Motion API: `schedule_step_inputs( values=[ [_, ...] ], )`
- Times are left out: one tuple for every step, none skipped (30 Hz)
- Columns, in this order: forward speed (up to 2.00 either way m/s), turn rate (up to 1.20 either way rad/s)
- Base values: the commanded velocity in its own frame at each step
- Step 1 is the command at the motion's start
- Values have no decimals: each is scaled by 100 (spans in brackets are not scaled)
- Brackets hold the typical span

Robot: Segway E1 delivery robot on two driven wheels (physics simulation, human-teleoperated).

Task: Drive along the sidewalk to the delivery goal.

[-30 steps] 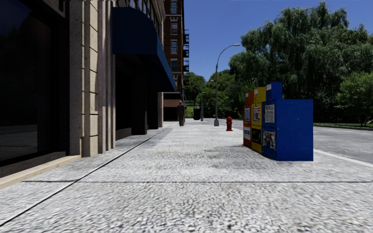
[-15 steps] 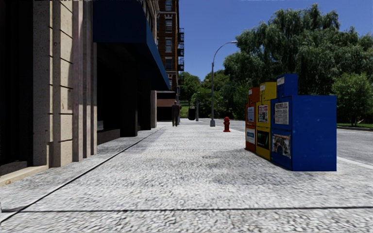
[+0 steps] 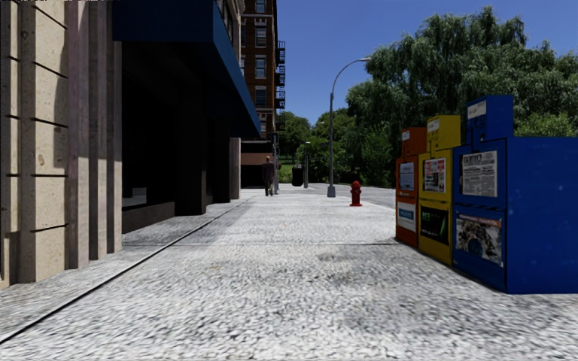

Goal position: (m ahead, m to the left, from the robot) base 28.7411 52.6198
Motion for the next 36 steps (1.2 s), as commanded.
schedule_step_inputs(
  values=[
    [134,0],
    [134,0],
    [134,0],
    [134,0],
    [134,0],
    [134,0],
    [134,0],
    [134,0],
    [134,0],
    [134,0],
    [134,0],
    [134,0],
    [134,0],
    [134,0],
    [134,0],
    [134,0],
    [134,0],
    [134,0],
    [134,0],
    [134,0],
    [134,0],
    [134,0],
    [134,0],
    [134,0],
    [134,0],
    [134,0],
    [134,0],
    [134,0],
    [134,0],
    [134,0],
    [134,0],
    [134,0],
    [134,0],
    [134,0],
    [134,0],
    [134,0]
  ],
)
